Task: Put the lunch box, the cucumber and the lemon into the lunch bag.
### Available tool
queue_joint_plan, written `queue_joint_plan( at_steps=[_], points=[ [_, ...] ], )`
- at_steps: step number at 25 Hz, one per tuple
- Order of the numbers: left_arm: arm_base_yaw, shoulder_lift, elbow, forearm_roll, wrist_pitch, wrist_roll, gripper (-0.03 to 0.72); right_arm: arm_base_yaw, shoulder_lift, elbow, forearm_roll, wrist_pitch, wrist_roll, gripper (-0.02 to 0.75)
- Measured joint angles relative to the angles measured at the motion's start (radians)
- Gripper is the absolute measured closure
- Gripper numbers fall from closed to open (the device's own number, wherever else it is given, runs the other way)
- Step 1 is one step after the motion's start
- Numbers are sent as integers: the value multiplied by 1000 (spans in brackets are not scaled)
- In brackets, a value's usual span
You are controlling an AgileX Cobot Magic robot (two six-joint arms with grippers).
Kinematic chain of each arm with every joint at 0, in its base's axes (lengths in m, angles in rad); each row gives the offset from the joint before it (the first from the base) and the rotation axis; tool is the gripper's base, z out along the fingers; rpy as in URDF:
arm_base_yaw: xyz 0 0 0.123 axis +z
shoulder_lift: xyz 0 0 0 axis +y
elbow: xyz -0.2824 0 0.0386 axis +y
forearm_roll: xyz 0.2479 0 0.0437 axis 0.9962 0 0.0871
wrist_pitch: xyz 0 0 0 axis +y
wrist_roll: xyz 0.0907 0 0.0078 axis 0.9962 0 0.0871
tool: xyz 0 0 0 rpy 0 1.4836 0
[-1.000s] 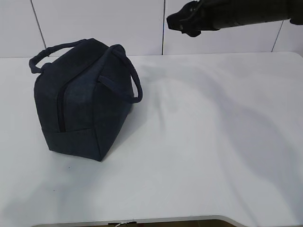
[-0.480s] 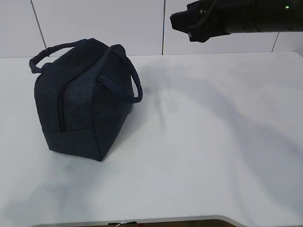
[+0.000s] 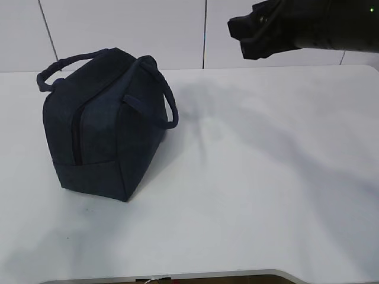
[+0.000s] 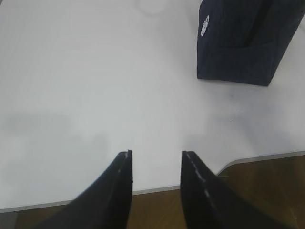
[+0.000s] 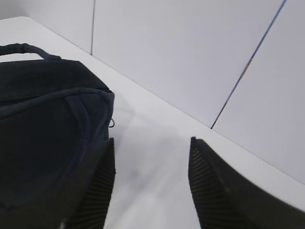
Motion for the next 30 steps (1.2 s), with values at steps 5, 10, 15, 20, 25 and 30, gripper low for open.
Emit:
queue_joint_plan(
  at_steps=[5, 10, 15, 20, 25, 30],
  points=[
    [0, 0, 0, 0, 0, 0, 446, 50, -46, 2, 205, 147, -175, 330],
    [0, 0, 0, 0, 0, 0, 446, 105, -99, 27, 375, 284, -353, 330],
    [0, 0, 0, 0, 0, 0, 446, 141, -173, 47, 513, 379, -467, 330],
    [0, 0, 0, 0, 0, 0, 446, 157, -274, 47, 692, 491, -633, 330],
    [0, 0, 0, 0, 0, 0, 446, 157, -378, 47, 886, 620, -835, 330],
    [0, 0, 0, 0, 0, 0, 446, 159, -466, 47, 1060, 726, -1000, 330]
  ],
)
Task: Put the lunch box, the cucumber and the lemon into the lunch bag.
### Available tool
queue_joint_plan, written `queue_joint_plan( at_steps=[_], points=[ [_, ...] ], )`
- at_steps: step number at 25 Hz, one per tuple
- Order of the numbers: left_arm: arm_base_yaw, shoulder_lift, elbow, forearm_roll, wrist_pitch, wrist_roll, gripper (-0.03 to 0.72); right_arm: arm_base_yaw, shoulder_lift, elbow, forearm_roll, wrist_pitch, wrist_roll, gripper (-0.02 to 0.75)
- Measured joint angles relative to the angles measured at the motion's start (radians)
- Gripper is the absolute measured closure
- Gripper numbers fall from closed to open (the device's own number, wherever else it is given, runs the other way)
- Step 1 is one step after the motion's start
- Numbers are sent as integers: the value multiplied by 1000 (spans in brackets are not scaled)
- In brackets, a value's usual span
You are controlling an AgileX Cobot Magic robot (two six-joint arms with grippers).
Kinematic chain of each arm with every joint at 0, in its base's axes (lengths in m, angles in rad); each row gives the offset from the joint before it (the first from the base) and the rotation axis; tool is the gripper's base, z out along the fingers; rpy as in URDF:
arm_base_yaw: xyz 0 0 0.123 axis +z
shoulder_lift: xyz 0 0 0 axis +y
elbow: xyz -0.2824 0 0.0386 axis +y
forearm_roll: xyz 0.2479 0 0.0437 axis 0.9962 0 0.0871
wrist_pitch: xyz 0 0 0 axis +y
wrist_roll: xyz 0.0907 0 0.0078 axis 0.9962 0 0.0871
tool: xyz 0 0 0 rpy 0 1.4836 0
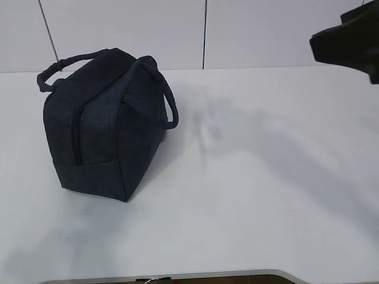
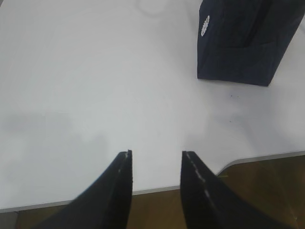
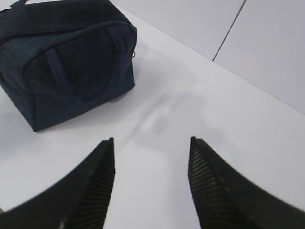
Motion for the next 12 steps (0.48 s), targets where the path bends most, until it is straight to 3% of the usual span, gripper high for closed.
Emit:
queue_joint_plan(
  at_steps=[12],
  points=[
    [0, 0, 0, 0, 0, 0, 446, 0, -191, 63, 67, 110, -30, 331]
  ],
)
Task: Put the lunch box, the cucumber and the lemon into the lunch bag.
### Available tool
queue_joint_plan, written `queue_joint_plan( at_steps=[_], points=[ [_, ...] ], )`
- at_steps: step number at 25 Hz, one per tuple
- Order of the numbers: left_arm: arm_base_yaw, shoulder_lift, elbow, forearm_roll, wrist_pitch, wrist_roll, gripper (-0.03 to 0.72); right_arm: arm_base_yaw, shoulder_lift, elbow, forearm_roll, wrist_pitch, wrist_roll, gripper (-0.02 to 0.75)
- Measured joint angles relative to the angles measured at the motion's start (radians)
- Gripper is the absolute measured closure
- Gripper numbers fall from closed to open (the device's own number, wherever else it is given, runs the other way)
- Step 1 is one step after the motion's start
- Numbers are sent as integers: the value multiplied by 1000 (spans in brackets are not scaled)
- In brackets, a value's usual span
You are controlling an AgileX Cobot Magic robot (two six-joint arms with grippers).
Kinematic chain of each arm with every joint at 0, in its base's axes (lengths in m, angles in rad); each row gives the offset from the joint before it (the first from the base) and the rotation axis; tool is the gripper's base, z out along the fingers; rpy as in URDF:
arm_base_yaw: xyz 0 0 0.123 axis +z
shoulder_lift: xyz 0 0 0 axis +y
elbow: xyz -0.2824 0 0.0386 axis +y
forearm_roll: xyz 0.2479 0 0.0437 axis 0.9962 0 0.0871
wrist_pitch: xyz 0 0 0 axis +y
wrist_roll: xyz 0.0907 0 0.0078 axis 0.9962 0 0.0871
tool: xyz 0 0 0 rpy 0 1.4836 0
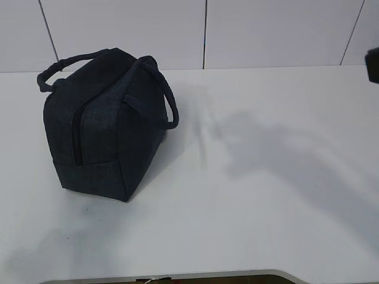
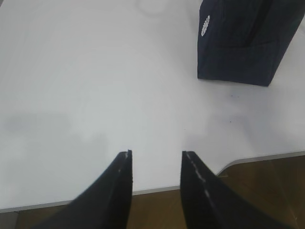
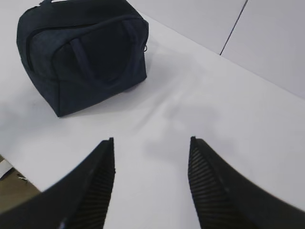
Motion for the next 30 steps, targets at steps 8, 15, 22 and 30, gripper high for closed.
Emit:
queue_joint_plan(
  at_steps=[8, 15, 22, 30],
  points=[
    [0, 0, 0, 0, 0, 0, 446, 0, -192, 104, 29, 39, 0, 331],
    [0, 0, 0, 0, 0, 0, 446, 0, -386, 206, 29, 89, 0, 331],
    [0, 0, 0, 0, 0, 0, 446, 0, -566, 309, 29, 114, 0, 331],
    [0, 0, 0, 0, 0, 0, 446, 0, -730, 407, 10, 178, 0, 331]
  ],
)
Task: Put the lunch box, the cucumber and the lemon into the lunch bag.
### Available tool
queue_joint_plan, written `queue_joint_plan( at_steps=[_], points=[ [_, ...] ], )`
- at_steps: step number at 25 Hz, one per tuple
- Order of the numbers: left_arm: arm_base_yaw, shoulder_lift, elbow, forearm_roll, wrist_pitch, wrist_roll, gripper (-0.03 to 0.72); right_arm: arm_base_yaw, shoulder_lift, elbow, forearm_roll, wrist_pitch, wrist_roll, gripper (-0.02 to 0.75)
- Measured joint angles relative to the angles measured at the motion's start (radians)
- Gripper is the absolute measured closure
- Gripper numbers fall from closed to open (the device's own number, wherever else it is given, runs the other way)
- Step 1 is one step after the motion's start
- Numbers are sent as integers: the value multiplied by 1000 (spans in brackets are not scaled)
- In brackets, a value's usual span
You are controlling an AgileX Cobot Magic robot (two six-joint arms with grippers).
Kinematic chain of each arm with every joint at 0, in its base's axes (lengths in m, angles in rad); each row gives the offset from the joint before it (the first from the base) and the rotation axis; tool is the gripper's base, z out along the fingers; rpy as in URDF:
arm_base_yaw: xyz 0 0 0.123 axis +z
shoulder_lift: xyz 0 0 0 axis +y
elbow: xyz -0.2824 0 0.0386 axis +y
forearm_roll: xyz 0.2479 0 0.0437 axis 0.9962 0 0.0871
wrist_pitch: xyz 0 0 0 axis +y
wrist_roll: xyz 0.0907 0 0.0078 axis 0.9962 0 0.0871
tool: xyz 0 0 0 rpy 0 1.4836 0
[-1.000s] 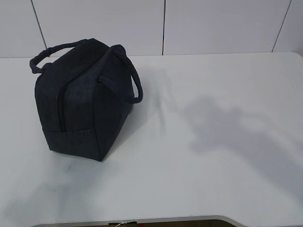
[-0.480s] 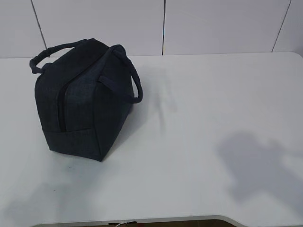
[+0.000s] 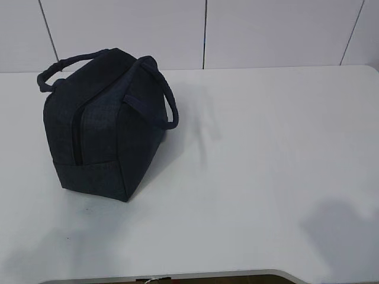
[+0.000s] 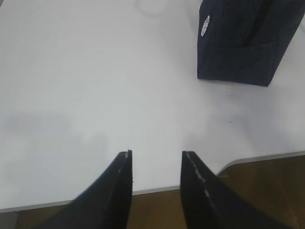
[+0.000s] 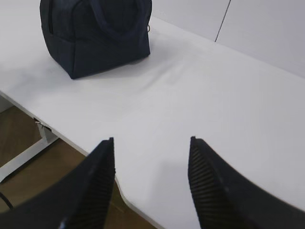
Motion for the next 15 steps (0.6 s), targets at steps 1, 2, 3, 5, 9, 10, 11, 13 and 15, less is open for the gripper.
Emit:
queue_joint_plan(
  at_steps=[1, 2, 3, 5, 9, 10, 11, 13, 15],
  points=[
    [0, 0, 0, 0, 0, 0, 446, 0, -15, 8, 0, 19, 0, 331],
    [0, 0, 0, 0, 0, 0, 446, 0, -27, 16, 0, 34, 0, 331],
    [0, 0, 0, 0, 0, 0, 446, 0, -41, 21, 0, 47, 0, 331],
    [0, 0, 0, 0, 0, 0, 446, 0, -65, 29, 0, 59, 0, 331],
    [0, 0, 0, 0, 0, 0, 446, 0, -86, 29, 0, 62, 0, 331],
    [0, 0, 0, 0, 0, 0, 446, 0, -86, 29, 0, 62, 0, 331],
    [0, 0, 0, 0, 0, 0, 446, 0, -86, 29, 0, 62, 0, 331],
    [0, 0, 0, 0, 0, 0, 446, 0, -86, 29, 0, 68, 0, 331],
    [0, 0, 0, 0, 0, 0, 446, 0, -86, 29, 0, 78, 0, 331]
  ],
)
